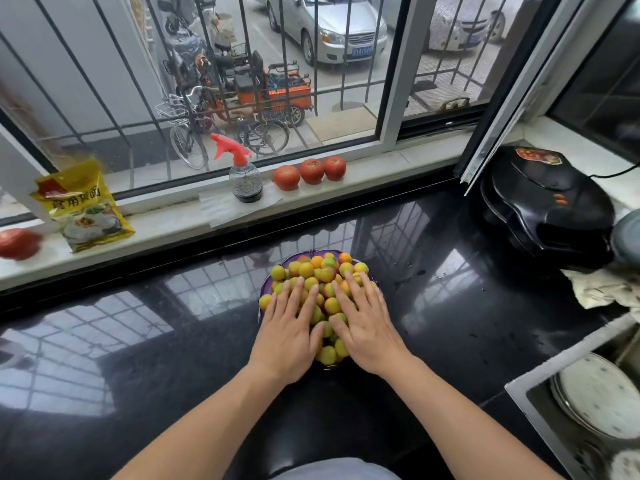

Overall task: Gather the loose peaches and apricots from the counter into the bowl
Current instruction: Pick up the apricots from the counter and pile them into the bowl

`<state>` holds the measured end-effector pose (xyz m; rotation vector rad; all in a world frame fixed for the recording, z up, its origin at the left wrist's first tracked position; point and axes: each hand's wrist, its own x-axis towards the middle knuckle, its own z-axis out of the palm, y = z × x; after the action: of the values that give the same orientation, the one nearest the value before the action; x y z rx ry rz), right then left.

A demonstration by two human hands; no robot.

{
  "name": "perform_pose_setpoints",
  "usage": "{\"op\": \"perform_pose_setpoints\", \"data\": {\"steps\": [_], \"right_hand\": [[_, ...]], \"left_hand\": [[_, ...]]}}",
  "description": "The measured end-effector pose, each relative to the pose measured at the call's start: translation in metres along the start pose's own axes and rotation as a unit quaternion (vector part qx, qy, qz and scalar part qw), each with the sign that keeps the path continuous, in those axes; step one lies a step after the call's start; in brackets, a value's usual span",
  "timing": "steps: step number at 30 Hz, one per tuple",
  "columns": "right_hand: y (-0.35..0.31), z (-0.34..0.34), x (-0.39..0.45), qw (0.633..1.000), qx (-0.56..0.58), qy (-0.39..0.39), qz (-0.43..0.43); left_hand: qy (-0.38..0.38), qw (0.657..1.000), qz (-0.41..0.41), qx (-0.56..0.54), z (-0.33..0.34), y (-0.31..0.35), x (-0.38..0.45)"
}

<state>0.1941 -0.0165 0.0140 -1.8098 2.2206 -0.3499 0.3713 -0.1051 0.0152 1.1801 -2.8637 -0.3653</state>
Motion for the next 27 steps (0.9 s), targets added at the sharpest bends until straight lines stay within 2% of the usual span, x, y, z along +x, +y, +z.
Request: {"op": "perform_pose_setpoints", "data": {"steps": [6, 11, 15, 18, 21, 23, 27], "right_hand": [[0.007, 0.005, 0.006, 0.999, 0.010, -0.015, 0.038], [-0.013, -0.016, 0.048, 0.999, 0.034, 0.035, 0.008], [-0.009, -0.014, 0.088, 0.999, -0.012, -0.024, 0.033], [-0.005, -0.012, 0.091, 0.997, 0.010, -0.057, 0.054], [-0.007, -0.021, 0.096, 0.998, 0.015, -0.026, 0.051], [-0.002, -0.028, 0.097, 0.997, 0.028, -0.015, 0.067], [0.008, -0.026, 0.086, 0.991, 0.044, -0.085, 0.092]], "left_hand": [[-0.006, 0.997, -0.069, -0.016, 0.006, -0.003, -0.002], [0.017, 0.998, -0.056, -0.038, -0.003, 0.008, 0.015], [-0.007, 0.981, -0.159, -0.112, -0.002, 0.013, 0.029], [-0.008, 0.983, -0.160, -0.092, -0.006, 0.016, 0.031], [0.032, 0.981, -0.173, -0.086, -0.018, 0.008, 0.043], [0.019, 0.978, -0.184, -0.099, -0.021, -0.007, 0.059], [-0.062, 0.972, -0.152, -0.171, -0.015, -0.032, 0.076]]}}
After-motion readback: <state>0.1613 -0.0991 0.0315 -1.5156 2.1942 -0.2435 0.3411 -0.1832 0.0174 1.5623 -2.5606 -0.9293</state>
